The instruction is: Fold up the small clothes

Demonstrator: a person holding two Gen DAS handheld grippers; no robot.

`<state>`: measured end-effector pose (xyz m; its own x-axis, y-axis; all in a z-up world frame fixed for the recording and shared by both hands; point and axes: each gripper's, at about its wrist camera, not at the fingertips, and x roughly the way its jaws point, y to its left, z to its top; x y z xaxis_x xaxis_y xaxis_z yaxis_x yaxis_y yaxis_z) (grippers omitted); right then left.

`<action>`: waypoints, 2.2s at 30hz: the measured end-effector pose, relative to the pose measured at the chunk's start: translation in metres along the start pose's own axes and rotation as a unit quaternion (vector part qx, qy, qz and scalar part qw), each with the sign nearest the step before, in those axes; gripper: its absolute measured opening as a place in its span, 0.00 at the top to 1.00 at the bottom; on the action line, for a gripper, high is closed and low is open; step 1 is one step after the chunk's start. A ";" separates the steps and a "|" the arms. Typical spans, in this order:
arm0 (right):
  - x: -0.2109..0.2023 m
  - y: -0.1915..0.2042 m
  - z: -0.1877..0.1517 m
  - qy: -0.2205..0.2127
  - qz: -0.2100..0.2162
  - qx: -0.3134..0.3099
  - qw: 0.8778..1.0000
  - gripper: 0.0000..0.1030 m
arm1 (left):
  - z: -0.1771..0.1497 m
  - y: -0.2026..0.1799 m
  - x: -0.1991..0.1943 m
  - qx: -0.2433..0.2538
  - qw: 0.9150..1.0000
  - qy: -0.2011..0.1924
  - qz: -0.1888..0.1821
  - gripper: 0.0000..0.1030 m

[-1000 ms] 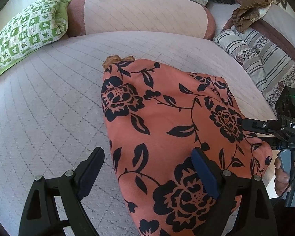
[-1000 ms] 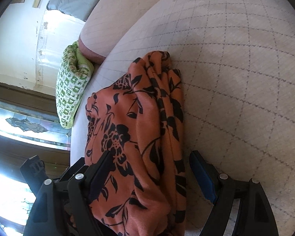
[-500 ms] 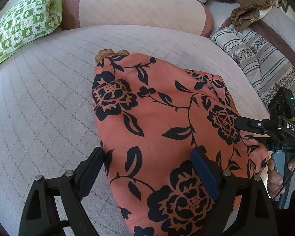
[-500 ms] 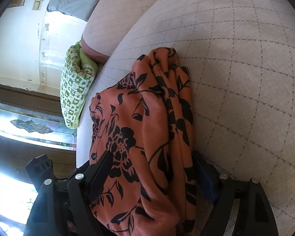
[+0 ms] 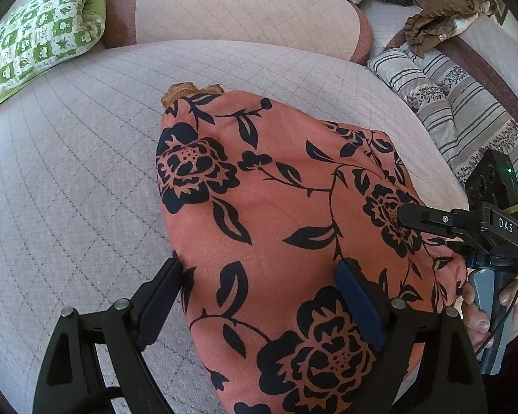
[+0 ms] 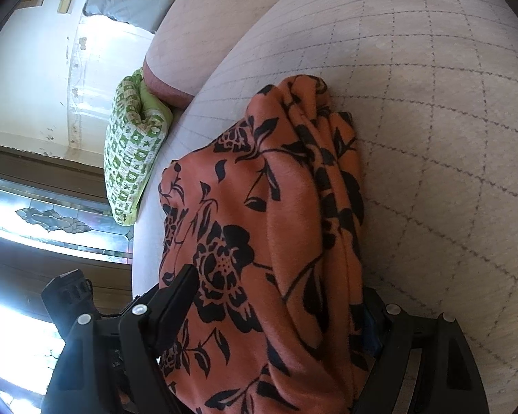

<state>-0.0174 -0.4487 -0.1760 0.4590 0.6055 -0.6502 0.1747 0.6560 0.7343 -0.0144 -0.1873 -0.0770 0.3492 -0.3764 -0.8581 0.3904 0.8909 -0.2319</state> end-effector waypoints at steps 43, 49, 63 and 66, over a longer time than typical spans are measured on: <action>-0.002 0.042 -0.014 -0.058 -0.034 -0.055 0.996 0.46 | -0.012 0.038 -0.041 -0.029 0.994 -0.084 -0.066 0.76; 0.004 0.026 -0.007 -0.032 -0.038 -0.025 0.998 0.46 | -0.009 0.049 -0.016 -0.062 0.996 -0.012 -0.066 0.41; 0.015 0.008 -0.009 0.012 0.023 -0.022 0.999 0.32 | -0.009 0.048 0.000 -0.087 0.989 -0.002 -0.117 0.60; 0.014 0.015 -0.013 0.010 0.029 -0.033 0.999 0.46 | -0.008 0.040 -0.009 -0.057 0.993 -0.032 -0.097 0.67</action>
<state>-0.0196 -0.4243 -0.1768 0.4499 0.6517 -0.6106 0.0905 0.6469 0.7572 -0.0088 -0.1464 -0.0828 0.3308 -0.5560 -0.7625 0.3575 0.8216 -0.4441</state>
